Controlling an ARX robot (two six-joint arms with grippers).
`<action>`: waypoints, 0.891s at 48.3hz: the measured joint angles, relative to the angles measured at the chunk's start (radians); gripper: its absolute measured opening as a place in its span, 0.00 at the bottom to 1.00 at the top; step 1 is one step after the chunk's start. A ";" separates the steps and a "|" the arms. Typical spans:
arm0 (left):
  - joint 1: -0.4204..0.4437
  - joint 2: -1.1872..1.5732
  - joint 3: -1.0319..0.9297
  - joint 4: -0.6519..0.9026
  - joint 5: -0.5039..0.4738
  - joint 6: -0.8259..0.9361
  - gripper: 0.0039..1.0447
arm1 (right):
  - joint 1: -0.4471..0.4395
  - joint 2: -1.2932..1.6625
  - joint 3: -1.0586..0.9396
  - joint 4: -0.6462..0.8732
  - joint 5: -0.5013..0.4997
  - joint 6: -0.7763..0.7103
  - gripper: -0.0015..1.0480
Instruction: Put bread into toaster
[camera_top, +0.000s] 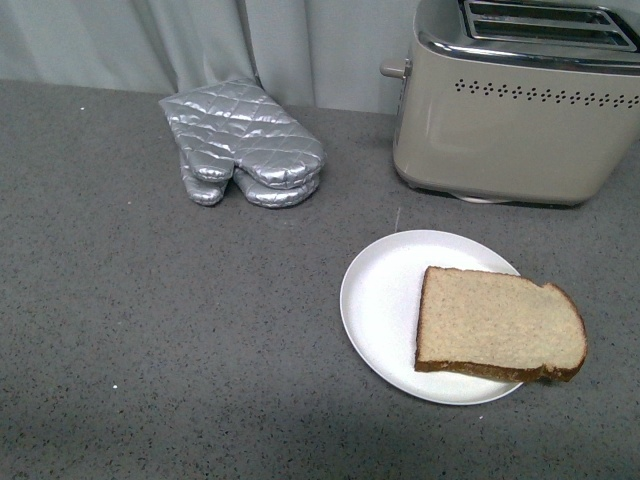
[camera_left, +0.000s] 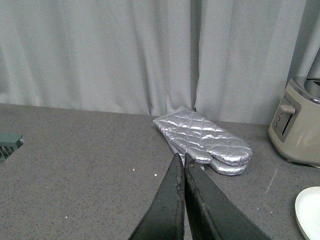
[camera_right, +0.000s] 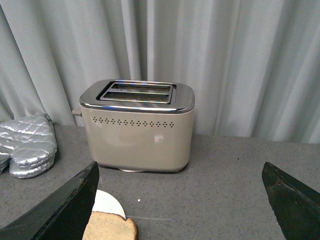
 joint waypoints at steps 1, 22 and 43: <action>0.000 -0.007 0.000 -0.007 0.000 0.000 0.03 | 0.000 0.000 0.000 0.000 0.000 0.000 0.91; 0.000 -0.119 0.000 -0.119 0.000 0.000 0.03 | 0.000 0.000 0.000 0.000 0.000 0.000 0.91; 0.000 -0.289 0.000 -0.296 0.001 0.000 0.25 | 0.025 0.203 0.082 -0.149 0.088 -0.051 0.91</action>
